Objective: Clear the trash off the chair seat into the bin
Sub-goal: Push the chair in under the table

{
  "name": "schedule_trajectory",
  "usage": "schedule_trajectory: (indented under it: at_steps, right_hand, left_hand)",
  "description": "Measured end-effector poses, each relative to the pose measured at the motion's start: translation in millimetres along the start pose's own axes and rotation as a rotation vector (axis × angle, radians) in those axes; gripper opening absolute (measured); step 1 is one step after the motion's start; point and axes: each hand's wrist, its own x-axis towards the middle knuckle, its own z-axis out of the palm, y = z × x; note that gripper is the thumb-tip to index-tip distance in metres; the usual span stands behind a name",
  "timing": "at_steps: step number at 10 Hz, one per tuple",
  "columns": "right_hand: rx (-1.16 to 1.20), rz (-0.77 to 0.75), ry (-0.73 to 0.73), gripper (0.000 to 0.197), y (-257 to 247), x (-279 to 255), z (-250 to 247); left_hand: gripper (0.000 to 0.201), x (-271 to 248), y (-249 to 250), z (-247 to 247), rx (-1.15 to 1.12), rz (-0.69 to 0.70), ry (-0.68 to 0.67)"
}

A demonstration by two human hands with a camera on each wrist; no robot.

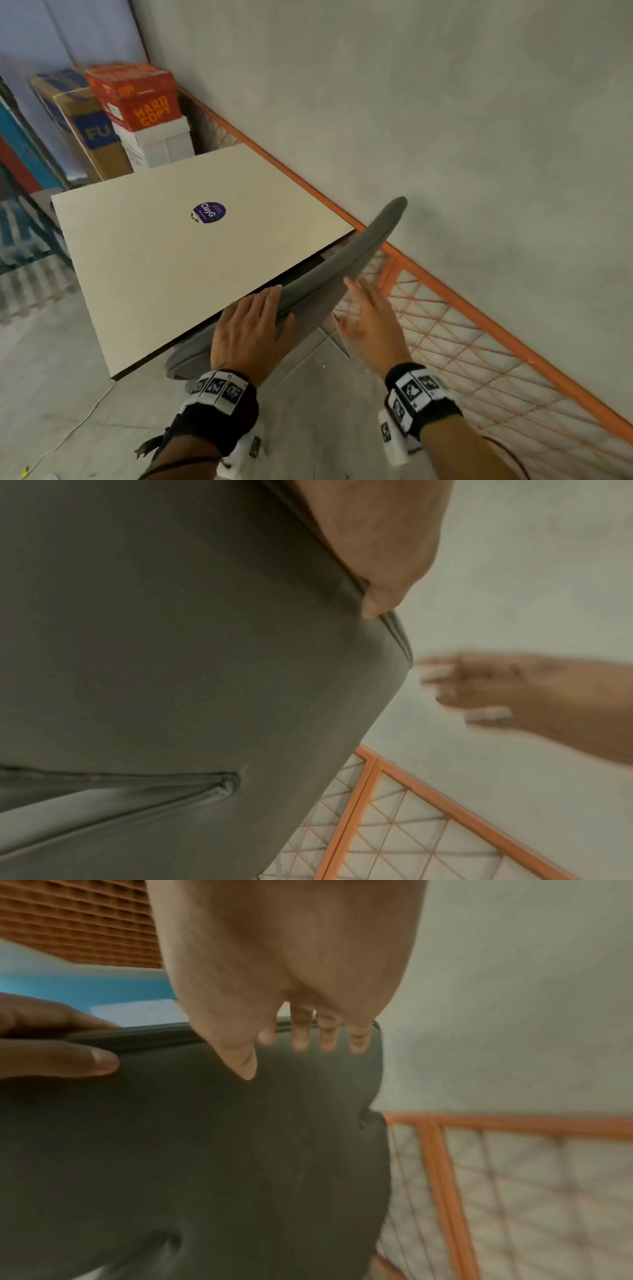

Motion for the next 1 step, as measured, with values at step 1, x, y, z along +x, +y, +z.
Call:
schedule_trajectory:
  at_steps: [1]
  right_hand:
    - [0.053, 0.214, -0.424, 0.063, 25.3, -122.7, 20.2]
  left_hand:
    - [0.053, -31.3, -9.3, 1.1, -0.017, 0.164, 0.05]
